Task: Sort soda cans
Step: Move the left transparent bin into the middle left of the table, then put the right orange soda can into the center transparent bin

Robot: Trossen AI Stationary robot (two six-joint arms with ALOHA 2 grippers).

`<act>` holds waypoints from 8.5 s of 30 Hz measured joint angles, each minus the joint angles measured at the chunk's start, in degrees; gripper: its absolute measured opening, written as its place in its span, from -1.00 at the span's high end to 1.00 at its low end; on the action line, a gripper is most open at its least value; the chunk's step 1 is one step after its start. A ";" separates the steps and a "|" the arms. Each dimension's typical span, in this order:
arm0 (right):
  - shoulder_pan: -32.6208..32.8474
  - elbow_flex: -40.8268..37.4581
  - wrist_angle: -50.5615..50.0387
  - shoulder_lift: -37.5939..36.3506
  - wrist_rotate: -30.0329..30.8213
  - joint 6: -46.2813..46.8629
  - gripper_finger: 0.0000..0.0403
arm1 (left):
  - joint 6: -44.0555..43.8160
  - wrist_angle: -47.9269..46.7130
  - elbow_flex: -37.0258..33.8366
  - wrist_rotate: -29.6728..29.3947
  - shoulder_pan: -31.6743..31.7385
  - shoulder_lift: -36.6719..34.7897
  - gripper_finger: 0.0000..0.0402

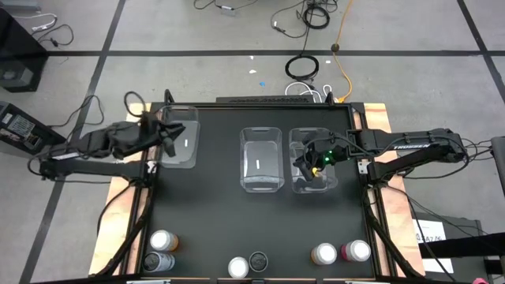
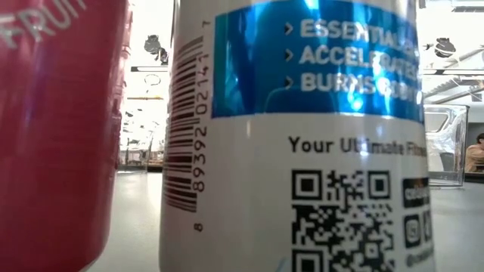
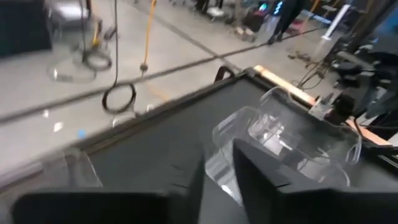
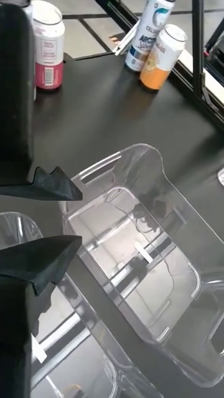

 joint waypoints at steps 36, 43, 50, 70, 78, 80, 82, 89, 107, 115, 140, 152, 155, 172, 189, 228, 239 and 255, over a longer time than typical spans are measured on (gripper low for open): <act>0.00 0.00 -0.17 0.00 0.49 -13.11 0.54 | -14.60 -37.25 2.08 3.99 30.17 9.71 -0.37; 0.00 0.00 0.78 0.00 0.49 -12.89 0.54 | -2.28 -31.82 2.08 11.69 41.98 14.43 -0.37; 0.00 0.00 2.47 0.00 0.47 -11.60 0.54 | 4.55 -29.83 -0.08 14.30 51.29 17.65 -0.37; 0.00 0.00 3.21 0.00 0.46 -10.77 0.54 | 4.24 -19.58 -9.72 21.65 59.58 24.15 -0.14; 0.00 0.00 3.16 0.00 0.45 -10.83 0.54 | 3.21 -19.39 -9.72 21.46 59.58 25.93 0.81; 0.00 0.00 3.16 0.00 0.45 -10.89 0.54 | 3.04 -19.29 -9.72 22.03 59.55 25.89 0.92; 0.00 0.00 3.16 0.00 0.45 -11.13 0.54 | 2.19 -19.53 -9.72 23.29 59.18 25.86 0.93; 0.00 0.00 3.12 0.00 0.44 -11.68 0.54 | -5.88 -22.20 -9.76 27.55 52.85 23.81 0.96; -0.01 0.00 3.03 0.00 0.43 -14.69 0.54 | -45.87 -21.58 -9.76 22.65 13.41 20.47 0.97; -0.02 0.00 2.94 0.00 0.42 -16.56 0.54 | -58.16 -15.92 -9.76 19.85 1.25 26.46 0.97; -0.02 0.00 -0.42 -0.02 0.16 -16.58 0.54 | -59.95 -14.20 -7.53 15.36 -2.39 32.40 0.91; -0.02 0.00 -0.40 -0.02 0.18 -16.37 0.54 | -59.77 -13.24 -7.56 14.79 -2.05 32.47 0.82; -0.02 0.00 -0.40 -0.01 0.18 -16.34 0.54 | -59.77 -13.24 -7.56 14.82 -2.05 32.47 0.76; -0.02 0.00 -0.40 -0.02 0.12 -16.32 0.54 | -56.16 -13.81 -7.56 15.23 -1.97 29.90 0.73; -0.01 0.00 -0.38 -0.01 0.05 -14.24 0.54 | -49.83 -13.91 -7.58 15.19 -1.95 18.68 0.73; -0.01 -0.02 -0.32 -0.02 0.12 3.68 0.54 | 1.78 12.02 -7.58 17.38 -1.95 6.45 0.62; -0.01 -0.01 -0.33 -0.02 0.16 3.68 0.54 | 1.91 12.15 -7.58 11.08 -1.95 9.53 -0.08; -0.02 -0.02 -0.36 -0.01 0.25 2.08 0.54 | 4.90 19.74 -7.60 10.95 -1.95 10.77 -0.14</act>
